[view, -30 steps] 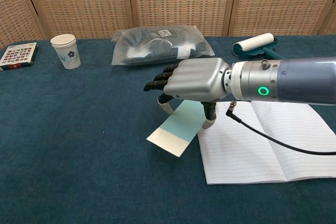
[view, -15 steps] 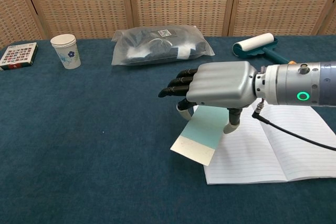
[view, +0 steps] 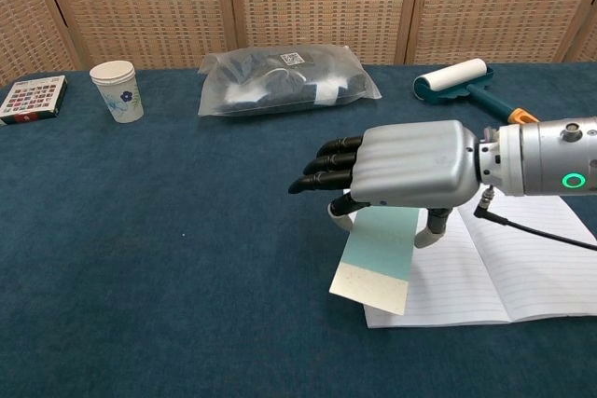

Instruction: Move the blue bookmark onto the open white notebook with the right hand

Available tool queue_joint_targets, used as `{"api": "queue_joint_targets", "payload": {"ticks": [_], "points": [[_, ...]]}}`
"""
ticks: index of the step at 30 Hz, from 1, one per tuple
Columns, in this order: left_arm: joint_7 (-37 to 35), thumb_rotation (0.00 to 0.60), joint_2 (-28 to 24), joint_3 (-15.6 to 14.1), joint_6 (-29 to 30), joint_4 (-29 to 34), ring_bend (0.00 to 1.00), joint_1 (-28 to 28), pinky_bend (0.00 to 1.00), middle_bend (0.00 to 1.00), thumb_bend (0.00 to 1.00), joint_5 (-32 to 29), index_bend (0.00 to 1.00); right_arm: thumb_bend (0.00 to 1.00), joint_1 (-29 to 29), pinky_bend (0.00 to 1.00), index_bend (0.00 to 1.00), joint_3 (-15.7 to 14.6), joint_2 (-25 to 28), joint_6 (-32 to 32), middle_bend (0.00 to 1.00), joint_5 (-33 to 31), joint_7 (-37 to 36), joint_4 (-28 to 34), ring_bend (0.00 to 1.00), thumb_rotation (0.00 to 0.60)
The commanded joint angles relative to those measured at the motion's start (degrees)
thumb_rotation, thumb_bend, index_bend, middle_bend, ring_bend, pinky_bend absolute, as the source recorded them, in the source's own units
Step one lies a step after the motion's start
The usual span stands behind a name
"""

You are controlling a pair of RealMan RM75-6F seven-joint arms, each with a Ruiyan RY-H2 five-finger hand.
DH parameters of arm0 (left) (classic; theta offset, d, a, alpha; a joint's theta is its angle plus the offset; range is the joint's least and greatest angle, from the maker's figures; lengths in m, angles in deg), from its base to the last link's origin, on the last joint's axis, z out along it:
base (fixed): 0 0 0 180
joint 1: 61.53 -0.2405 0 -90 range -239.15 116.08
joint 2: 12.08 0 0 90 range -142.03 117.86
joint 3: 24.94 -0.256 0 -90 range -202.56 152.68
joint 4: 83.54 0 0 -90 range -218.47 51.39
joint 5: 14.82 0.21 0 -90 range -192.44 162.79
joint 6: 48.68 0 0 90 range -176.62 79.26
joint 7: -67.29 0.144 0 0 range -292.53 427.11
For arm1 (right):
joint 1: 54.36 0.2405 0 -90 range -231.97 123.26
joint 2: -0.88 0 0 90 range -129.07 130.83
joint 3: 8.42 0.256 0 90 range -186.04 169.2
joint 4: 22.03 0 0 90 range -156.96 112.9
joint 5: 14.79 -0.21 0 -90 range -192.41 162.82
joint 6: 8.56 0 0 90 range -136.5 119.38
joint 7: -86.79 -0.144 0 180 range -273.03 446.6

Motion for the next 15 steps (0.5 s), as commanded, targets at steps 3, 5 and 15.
{"api": "queue_joint_targets", "payload": {"ticks": [3, 5, 15], "points": [[0.5, 0.6, 0.1, -0.1, -0.1, 0.1, 0.0, 0.0, 0.0, 0.0, 0.05, 0.1, 0.0, 0.18, 0.3, 0.11, 0.49, -0.9, -1.0, -1.1, 0.01, 1.9, -1.9, -2.4, 0.0, 0.6], [0.7, 0.6, 0.2, -0.2, 0.0, 0.1, 0.0, 0.0, 0.0, 0.0, 0.05, 0.1, 0.0, 0.18, 0.4, 0.11, 0.49, -1.2, -1.4, -1.8, 0.01, 2.8, -2.8, -3.5, 0.0, 0.6], [1.7, 0.6, 0.4, 0.0, -0.2, 0.0, 0.0, 0.0, 0.0, 0.0, 0.05, -0.7, 0.0, 0.18, 1.0, 0.11, 0.49, -3.1, -3.4, -8.0, 0.01, 7.9, -8.0, -12.3, 0.0, 0.6]]}}
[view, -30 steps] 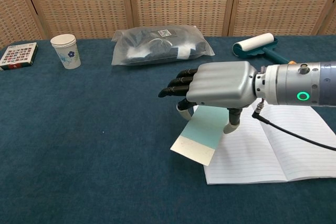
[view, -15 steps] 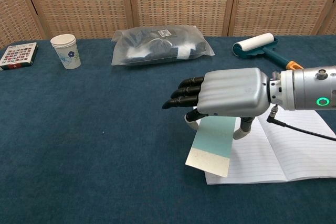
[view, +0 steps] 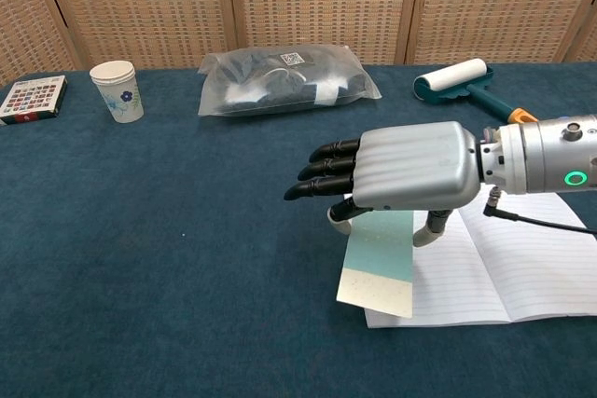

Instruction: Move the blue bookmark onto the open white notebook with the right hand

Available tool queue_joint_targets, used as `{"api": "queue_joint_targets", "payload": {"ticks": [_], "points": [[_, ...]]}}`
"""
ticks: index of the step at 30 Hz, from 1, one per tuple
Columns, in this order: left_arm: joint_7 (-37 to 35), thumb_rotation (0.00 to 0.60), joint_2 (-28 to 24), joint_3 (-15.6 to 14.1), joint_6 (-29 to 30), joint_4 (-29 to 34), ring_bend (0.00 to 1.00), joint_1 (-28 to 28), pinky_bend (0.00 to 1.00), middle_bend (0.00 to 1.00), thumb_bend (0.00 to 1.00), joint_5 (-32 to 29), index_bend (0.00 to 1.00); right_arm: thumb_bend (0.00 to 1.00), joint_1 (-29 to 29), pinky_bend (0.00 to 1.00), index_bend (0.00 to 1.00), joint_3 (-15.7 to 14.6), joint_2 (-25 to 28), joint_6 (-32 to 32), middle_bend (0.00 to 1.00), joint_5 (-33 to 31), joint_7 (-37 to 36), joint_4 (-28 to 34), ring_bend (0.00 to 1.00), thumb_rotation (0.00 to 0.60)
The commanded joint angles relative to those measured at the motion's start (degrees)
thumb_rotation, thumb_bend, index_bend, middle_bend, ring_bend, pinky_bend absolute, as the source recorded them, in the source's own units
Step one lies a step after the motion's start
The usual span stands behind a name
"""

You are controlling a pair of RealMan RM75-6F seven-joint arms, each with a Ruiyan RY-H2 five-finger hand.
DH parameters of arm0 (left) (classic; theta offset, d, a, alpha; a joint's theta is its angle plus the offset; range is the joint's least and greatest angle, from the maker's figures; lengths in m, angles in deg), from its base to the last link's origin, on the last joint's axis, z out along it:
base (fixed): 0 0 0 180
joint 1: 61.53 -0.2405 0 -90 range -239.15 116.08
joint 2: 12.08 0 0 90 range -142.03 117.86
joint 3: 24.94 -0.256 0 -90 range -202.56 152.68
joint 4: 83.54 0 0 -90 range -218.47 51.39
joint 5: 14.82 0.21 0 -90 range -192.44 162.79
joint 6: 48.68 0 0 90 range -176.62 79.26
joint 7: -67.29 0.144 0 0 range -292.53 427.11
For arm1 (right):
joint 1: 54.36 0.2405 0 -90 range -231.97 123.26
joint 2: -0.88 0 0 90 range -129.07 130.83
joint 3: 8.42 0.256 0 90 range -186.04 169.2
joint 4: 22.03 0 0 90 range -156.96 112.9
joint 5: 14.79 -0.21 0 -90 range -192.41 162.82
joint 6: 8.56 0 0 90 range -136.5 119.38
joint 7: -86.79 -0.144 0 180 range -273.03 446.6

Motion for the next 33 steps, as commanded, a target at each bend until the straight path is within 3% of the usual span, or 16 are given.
{"api": "queue_joint_targets", "payload": {"ticks": [1, 15, 33], "points": [[0.4, 0.6, 0.1, 0.0, 0.1, 0.1, 0.0, 0.0, 0.0, 0.0, 0.05, -0.1, 0.0, 0.18, 0.3, 0.11, 0.49, -1.0, -0.7, -2.0, 0.01, 1.8, -2.2, -3.9, 0.0, 0.6], [1.9, 0.6, 0.5, -0.1, -0.2, 0.3, 0.0, 0.0, 0.0, 0.0, 0.05, -0.7, 0.0, 0.18, -1.6, 0.1, 0.49, -3.3, -1.2, -3.3, 0.01, 2.1, -5.1, -10.8, 0.0, 0.6], [1.4, 0.6, 0.1, 0.1, 0.9, 0.5, 0.0, -0.4, 0.0, 0.0, 0.05, -0.4, 0.0, 0.18, -2.3, 0.08, 0.48, -4.3, -1.2, -5.8, 0.0, 3.3, -5.2, -12.1, 0.0, 0.6]]}}
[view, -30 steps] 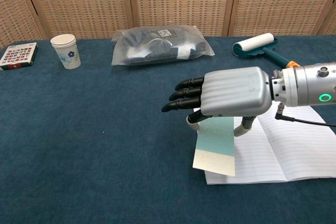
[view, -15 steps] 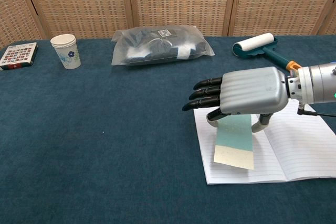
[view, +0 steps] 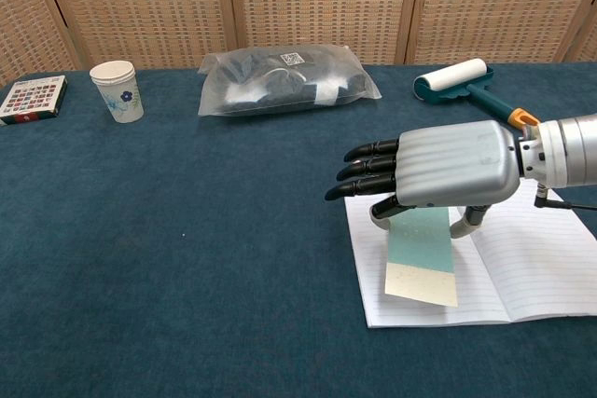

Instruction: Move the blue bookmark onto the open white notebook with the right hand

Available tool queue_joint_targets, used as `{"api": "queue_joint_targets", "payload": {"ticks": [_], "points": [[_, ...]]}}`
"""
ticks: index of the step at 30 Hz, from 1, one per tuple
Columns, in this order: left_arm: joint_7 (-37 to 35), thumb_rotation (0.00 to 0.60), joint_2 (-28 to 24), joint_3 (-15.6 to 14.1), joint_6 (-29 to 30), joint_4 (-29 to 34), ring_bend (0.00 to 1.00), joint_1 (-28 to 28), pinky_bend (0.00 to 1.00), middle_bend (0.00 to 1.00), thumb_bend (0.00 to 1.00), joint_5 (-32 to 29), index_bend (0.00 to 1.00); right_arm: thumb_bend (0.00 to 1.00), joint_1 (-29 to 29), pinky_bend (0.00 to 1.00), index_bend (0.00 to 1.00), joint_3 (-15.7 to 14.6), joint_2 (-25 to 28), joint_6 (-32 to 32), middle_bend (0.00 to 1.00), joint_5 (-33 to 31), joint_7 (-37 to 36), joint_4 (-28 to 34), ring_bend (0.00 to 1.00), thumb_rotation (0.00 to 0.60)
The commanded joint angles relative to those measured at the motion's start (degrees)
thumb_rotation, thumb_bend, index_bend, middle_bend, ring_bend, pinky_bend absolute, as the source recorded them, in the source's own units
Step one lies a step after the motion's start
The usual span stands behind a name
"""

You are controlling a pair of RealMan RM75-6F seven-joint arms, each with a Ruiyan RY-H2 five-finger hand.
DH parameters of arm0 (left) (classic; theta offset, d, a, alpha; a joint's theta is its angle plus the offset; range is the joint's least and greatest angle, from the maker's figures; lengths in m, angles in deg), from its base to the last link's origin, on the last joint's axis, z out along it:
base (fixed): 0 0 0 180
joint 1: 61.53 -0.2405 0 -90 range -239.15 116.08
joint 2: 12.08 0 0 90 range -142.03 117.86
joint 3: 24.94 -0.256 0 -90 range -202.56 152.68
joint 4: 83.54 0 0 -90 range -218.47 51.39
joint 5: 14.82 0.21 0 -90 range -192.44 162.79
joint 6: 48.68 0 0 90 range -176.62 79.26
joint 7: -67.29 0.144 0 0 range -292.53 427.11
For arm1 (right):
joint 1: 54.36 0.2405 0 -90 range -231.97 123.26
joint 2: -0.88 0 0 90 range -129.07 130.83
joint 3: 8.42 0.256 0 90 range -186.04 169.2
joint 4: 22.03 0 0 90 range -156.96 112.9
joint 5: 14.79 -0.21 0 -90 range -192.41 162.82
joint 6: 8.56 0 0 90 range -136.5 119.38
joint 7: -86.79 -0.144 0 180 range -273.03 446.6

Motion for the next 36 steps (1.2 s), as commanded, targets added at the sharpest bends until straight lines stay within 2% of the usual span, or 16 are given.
{"api": "queue_joint_targets", "payload": {"ticks": [1, 27, 30, 36], "points": [[-0.2, 0.6, -0.2, 0.1, 0.2, 0.0, 0.0, -0.1, 0.0, 0.0, 0.05, 0.0, 0.0, 0.18, 0.0, 0.08, 0.48, -0.2, 0.2, 0.2, 0.0, 0.1, 0.3, 0.1, 0.0, 0.6], [-1.5, 0.6, -1.0, 0.7, 1.7, 0.4, 0.0, -0.7, 0.0, 0.0, 0.05, 0.2, 0.0, 0.18, -1.6, 0.05, 0.47, -1.8, 0.4, 0.0, 0.0, 0.6, 0.9, -1.7, 0.0, 0.6], [-1.6, 0.6, -1.0, 0.8, 1.7, 0.4, 0.0, -0.7, 0.0, 0.0, 0.05, 0.2, 0.0, 0.18, -1.7, 0.03, 0.43, -2.0, 0.4, 0.1, 0.0, 0.7, 1.1, -1.6, 0.0, 0.6], [-1.7, 0.6, -1.0, 0.8, 1.5, 0.4, 0.0, -0.6, 0.0, 0.0, 0.05, 0.2, 0.0, 0.17, -1.9, 0.0, 0.19, -1.7, 1.6, 1.0, 0.0, 0.1, 3.0, 0.0, 0.0, 0.6]]}}
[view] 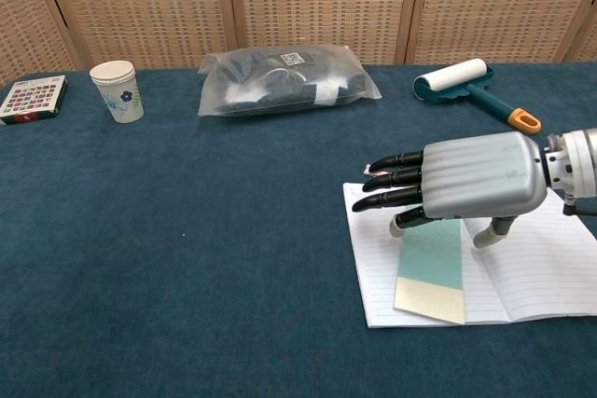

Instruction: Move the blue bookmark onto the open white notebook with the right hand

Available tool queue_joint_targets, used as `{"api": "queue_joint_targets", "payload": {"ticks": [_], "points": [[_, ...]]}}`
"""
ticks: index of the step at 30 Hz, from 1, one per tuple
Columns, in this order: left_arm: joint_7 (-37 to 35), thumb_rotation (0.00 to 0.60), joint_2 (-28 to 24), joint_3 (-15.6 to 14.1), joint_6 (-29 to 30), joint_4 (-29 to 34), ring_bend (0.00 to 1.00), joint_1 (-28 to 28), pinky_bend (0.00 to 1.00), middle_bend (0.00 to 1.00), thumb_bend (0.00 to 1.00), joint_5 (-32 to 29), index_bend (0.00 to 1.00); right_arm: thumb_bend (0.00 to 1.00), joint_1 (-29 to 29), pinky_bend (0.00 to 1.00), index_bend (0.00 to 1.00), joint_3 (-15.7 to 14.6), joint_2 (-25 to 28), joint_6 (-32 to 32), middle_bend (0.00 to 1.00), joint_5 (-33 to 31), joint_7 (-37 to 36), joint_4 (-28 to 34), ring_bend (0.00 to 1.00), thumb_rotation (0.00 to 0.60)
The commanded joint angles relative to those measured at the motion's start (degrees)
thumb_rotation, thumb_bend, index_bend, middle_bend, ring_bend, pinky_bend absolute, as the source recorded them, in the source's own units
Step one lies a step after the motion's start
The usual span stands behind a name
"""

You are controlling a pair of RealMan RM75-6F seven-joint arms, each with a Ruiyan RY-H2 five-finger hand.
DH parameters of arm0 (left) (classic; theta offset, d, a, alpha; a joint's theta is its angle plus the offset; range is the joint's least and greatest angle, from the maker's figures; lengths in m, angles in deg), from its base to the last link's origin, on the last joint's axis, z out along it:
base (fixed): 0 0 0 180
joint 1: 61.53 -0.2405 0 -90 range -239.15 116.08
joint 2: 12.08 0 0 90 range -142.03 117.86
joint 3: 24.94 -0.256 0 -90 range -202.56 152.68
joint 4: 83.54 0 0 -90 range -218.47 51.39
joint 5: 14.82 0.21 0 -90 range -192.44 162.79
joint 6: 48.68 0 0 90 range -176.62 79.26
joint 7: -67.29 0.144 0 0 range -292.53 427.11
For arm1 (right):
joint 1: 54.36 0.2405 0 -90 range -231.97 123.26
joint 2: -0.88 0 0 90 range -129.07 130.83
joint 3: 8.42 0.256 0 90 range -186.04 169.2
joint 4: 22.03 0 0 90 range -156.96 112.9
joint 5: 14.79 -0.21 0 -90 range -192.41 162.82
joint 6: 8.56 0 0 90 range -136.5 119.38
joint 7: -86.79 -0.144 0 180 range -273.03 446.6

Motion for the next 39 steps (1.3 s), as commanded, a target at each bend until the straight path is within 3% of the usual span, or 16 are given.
{"api": "queue_joint_targets", "payload": {"ticks": [1, 4, 11, 17, 25, 31, 39], "points": [[0.0, 0.6, 0.0, 0.0, 0.0, 0.0, 0.0, 0.0, 0.0, 0.0, 0.05, 0.0, 0.0, 0.17, 0.0, 0.0, 0.16, 0.3, 0.7, 0.4, 0.0, -0.4, 0.9, 1.0, 0.0, 0.6], [-0.1, 0.6, 0.0, 0.0, -0.1, 0.0, 0.0, 0.0, 0.0, 0.0, 0.05, 0.1, 0.0, 0.17, 0.0, 0.0, 0.1, 0.7, 1.6, 0.9, 0.0, -0.8, 1.9, 2.3, 0.0, 0.6], [-0.4, 0.6, -0.2, 0.0, 0.0, 0.1, 0.0, 0.0, 0.0, 0.0, 0.05, 0.3, 0.0, 0.18, -0.1, 0.01, 0.09, 2.4, 4.5, 3.0, 0.0, -3.3, 4.4, 6.3, 0.0, 0.6], [-1.4, 0.6, -0.4, 0.1, -0.1, 0.0, 0.0, -0.1, 0.0, 0.0, 0.05, 0.2, 0.0, 0.28, -1.5, 0.06, 0.09, 6.3, 8.2, 6.8, 0.0, -10.9, 4.4, 14.0, 0.0, 0.6], [-2.6, 0.6, -0.8, 0.1, -0.2, -0.3, 0.0, -0.1, 0.0, 0.0, 0.05, 0.3, 0.0, 0.17, -4.4, 0.02, 0.04, 11.5, 11.1, 8.7, 0.0, -20.1, 6.2, 23.3, 0.0, 0.6], [-3.0, 0.6, -0.9, 0.1, 0.0, -0.3, 0.0, -0.1, 0.0, 0.0, 0.05, 0.7, 0.0, 0.15, -5.8, 0.0, 0.03, 14.4, 10.0, 9.2, 0.0, -23.6, 10.3, 27.4, 0.0, 0.6], [-3.1, 0.6, -1.0, 0.0, 0.5, 0.0, 0.0, -0.2, 0.0, 0.0, 0.05, 1.2, 0.0, 0.1, -6.8, 0.0, 0.0, 17.3, 5.0, 10.0, 0.0, -26.8, 13.7, 28.2, 0.0, 0.6]]}}
